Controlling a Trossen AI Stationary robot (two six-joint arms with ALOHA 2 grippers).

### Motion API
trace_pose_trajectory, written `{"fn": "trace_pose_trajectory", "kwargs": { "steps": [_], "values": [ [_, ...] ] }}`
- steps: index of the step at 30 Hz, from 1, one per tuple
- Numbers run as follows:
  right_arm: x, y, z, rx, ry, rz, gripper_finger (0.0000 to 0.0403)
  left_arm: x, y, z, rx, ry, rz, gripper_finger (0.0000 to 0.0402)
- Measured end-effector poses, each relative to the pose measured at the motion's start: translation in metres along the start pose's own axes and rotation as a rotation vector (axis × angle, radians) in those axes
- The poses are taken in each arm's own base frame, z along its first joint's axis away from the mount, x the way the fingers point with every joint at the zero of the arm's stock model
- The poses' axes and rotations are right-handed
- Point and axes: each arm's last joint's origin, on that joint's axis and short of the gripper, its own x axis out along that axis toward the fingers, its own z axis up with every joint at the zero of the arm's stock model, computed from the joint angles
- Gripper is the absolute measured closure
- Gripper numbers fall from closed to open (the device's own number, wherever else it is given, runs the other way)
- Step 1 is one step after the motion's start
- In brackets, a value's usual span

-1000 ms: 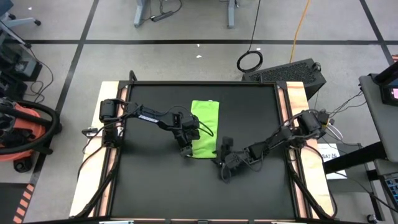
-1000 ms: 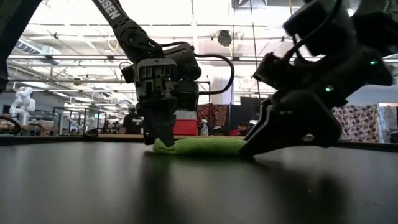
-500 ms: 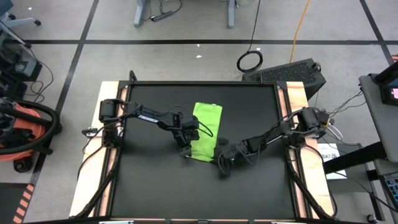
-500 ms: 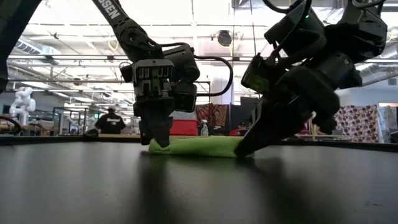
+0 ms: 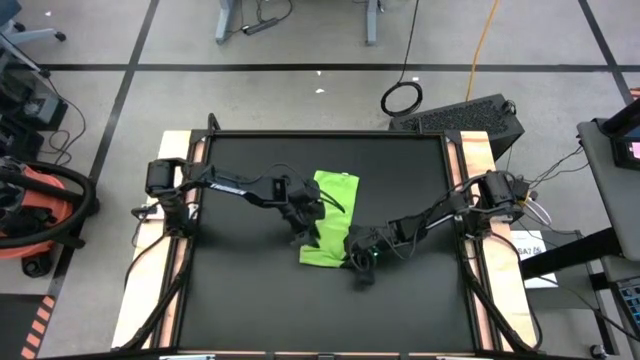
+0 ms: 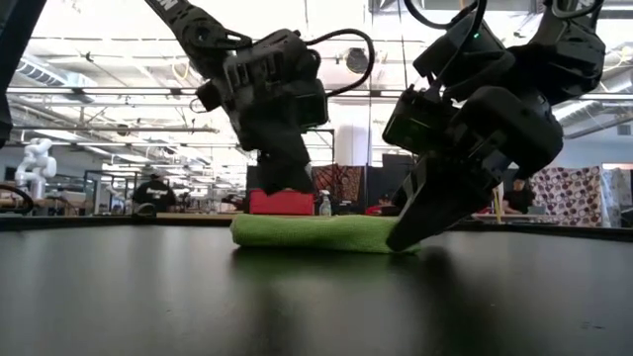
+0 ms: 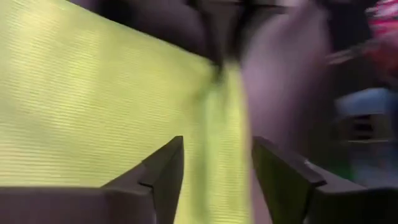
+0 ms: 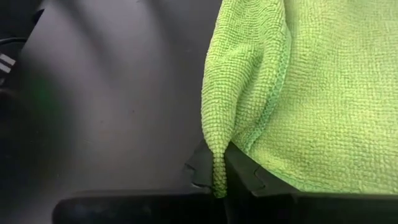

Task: Roll towel
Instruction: Roll the green microfiber cloth

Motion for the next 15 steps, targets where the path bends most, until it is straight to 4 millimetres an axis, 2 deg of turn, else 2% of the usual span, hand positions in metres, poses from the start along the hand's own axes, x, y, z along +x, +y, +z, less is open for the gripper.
{"fn": "trace_pose_trajectory", "kwargs": {
  "steps": [3,7,12,15],
  "values": [
    [0.000,-0.003,0.001,0.007,0.009,0.021,0.0401,0.001,0.004,0.000,0.098,-0.011,0.122,0.0200],
    [-0.001,-0.006,0.001,0.017,0.017,0.048,0.0402,0.006,0.011,-0.003,0.175,0.015,0.202,0.0199],
    [-0.001,-0.007,0.001,0.020,0.020,0.057,0.0402,0.009,0.017,-0.005,0.222,0.036,0.302,0.0199],
    [-0.002,-0.007,0.001,0.021,0.031,0.086,0.0402,0.012,0.025,-0.013,0.185,0.093,0.338,0.0199]
  ]
}}
